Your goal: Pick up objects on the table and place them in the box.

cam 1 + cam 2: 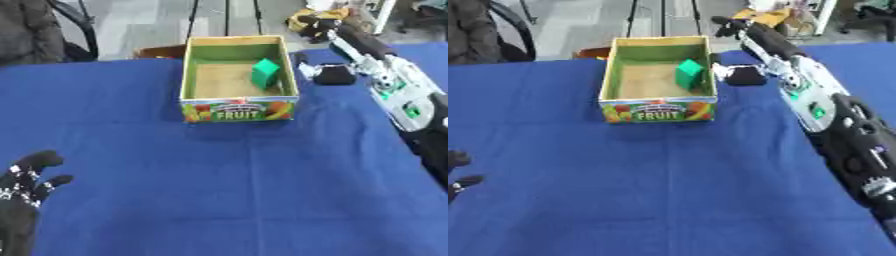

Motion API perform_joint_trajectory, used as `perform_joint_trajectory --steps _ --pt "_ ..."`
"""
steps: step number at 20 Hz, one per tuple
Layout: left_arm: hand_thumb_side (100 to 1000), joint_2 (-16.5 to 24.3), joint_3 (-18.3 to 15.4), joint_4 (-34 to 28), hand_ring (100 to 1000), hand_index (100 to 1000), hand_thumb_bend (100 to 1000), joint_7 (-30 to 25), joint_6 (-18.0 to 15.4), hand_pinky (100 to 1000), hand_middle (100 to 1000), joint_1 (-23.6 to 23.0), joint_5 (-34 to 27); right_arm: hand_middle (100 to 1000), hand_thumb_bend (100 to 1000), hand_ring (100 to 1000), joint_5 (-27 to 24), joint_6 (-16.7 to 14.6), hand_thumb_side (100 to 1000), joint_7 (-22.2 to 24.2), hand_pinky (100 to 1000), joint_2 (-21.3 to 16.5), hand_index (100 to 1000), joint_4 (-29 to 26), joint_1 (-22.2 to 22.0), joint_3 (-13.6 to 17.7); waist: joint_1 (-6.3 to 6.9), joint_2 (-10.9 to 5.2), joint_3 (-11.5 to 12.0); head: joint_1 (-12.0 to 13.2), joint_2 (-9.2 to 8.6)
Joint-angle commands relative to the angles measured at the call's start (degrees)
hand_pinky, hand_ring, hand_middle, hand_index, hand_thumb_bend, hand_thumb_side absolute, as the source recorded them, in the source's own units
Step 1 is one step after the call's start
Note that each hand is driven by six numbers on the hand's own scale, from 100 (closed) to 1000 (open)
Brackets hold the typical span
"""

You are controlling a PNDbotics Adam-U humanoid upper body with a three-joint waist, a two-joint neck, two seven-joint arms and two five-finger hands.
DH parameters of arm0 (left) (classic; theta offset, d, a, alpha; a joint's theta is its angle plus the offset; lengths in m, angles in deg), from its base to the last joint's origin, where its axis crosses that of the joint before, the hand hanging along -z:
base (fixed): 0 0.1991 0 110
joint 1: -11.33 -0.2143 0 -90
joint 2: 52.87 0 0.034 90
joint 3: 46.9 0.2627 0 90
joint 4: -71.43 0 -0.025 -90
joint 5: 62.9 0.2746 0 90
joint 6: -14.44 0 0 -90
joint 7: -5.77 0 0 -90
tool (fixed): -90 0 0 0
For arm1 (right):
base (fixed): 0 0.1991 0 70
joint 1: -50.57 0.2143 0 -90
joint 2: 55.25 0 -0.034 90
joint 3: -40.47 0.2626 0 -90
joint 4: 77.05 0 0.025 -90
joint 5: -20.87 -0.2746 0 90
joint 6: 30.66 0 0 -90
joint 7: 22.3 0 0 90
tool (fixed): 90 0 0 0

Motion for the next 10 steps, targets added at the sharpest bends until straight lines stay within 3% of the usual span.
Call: perform_joint_trajectory --steps 1,10 --pt "1000 0.25 -0.75 -0.58 976 785 659 0.54 -0.09 740 669 -0.01 0.42 758 100 829 -3.19 0.73 507 0.66 782 -2.74 954 -4.25 -1.16 0.02 -0.06 -0.82 -0.52 1.27 0.62" --pt "1000 0.18 -1.29 -0.56 977 782 655 0.93 -0.34 740 670 -0.76 0.72 734 100 826 -7.80 2.07 588 0.40 770 -3.56 943 -8.89 -7.60 0.80 0.58 -1.37 -2.58 2.45 0.55"
